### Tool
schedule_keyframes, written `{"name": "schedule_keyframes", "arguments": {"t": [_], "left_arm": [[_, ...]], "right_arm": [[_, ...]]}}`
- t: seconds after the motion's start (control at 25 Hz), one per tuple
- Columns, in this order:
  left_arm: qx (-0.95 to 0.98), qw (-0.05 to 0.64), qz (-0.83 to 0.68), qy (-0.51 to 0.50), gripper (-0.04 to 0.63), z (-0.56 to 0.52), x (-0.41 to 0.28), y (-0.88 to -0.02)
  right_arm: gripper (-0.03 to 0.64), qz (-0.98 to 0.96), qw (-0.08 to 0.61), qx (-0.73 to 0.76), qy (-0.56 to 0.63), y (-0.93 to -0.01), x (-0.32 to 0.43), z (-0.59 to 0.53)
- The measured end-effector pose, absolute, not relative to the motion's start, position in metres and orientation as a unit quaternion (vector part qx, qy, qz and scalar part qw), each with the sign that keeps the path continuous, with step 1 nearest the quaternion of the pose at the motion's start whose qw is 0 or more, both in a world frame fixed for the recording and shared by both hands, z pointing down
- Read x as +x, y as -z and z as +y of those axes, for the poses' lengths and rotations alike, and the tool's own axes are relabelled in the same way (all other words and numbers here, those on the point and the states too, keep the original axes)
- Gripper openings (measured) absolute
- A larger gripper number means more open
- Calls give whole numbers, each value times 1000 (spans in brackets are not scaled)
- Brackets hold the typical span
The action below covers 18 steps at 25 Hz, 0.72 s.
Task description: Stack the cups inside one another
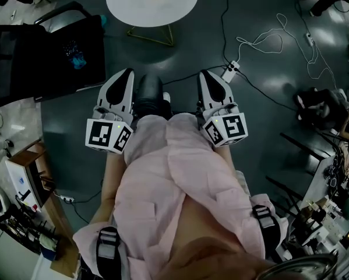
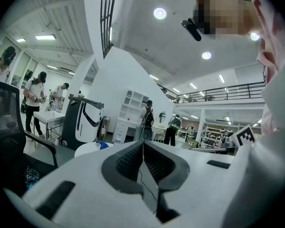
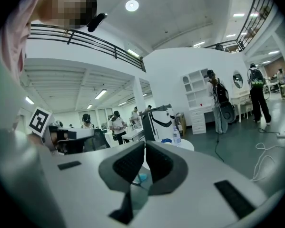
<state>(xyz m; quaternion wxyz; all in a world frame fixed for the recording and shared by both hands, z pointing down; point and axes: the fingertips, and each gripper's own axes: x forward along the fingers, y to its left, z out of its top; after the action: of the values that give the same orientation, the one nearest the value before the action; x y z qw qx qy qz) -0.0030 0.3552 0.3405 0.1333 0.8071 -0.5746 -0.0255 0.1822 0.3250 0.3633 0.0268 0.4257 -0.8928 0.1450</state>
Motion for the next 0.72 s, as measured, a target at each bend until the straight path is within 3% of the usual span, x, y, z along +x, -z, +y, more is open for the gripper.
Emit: {"name": "schedule_keyframes", "arguments": {"t": [0.32,0.72], "left_arm": [[815,131,-563,24,21,309,-14,-341],[823,152,-547,27,21,210,-76,-343]], "right_arm": [[31,-889,32,433,-148,-367,168,287],[31,-877,44,451,-158,-361,107,196]]}}
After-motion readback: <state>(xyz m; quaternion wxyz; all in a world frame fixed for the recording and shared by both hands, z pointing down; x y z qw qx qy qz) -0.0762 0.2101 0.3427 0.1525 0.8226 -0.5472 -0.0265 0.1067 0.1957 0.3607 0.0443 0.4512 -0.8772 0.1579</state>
